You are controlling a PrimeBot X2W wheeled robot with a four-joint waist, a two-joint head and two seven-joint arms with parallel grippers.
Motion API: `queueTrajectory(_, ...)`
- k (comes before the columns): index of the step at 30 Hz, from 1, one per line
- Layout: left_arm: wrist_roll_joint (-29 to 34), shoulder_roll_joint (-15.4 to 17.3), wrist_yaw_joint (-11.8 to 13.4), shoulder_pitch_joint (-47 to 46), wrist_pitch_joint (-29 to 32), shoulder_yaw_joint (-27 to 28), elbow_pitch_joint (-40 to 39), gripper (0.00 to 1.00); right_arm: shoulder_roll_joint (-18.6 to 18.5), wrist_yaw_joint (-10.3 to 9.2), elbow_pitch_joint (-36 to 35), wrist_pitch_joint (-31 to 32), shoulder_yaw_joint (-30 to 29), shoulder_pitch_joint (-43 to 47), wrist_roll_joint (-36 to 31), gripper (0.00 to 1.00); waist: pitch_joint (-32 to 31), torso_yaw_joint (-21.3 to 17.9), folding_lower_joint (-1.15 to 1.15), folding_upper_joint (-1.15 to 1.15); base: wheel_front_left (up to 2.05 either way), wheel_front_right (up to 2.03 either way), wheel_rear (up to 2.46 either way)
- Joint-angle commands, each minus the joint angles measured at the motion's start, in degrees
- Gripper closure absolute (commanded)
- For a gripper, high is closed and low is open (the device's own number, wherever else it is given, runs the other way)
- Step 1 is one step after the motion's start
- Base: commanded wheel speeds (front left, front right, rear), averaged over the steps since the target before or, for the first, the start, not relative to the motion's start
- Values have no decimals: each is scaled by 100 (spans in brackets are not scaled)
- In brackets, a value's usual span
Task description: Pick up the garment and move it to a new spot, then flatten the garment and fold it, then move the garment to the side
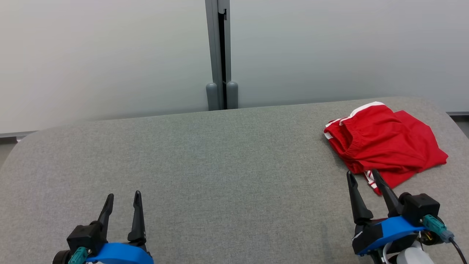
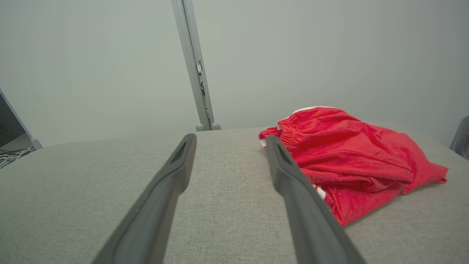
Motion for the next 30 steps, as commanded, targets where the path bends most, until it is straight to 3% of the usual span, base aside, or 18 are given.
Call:
queueTrajectory(1, 47, -11, -48, -63, -24, -12, -2, 0, 7, 1, -2, -15, 12, 11, -29, 0, -1, 23, 0, 0, 0, 0, 0)
queueTrajectory(19, 23, -47, -40, -51, -24, -42, -42, 0, -7, 1, 50, -16, 49, -3, 29, 0, 0, 6, 0, 0, 0, 0, 0)
queueTrajectory(20, 24, -44, -31, -4, 0, -31, -24, 100, 2, 0, 56, 1, 48, -3, -7, 100, 0, 10, 0, 0, 0, 0, 0)
queueTrajectory(24, -69, -79, -31, 73, 68, -6, 121, 100, 28, 0, 199, 66, 22, 56, 82, 100, 3, 14, 0, 0, 0, 0, 0)
queueTrajectory(30, -731, -82, -31, 13, 267, 82, 59, 100, 51, 0, 121, 266, -86, 57, 735, 100, 15, 27, 0, 0, 0, 0, 0)
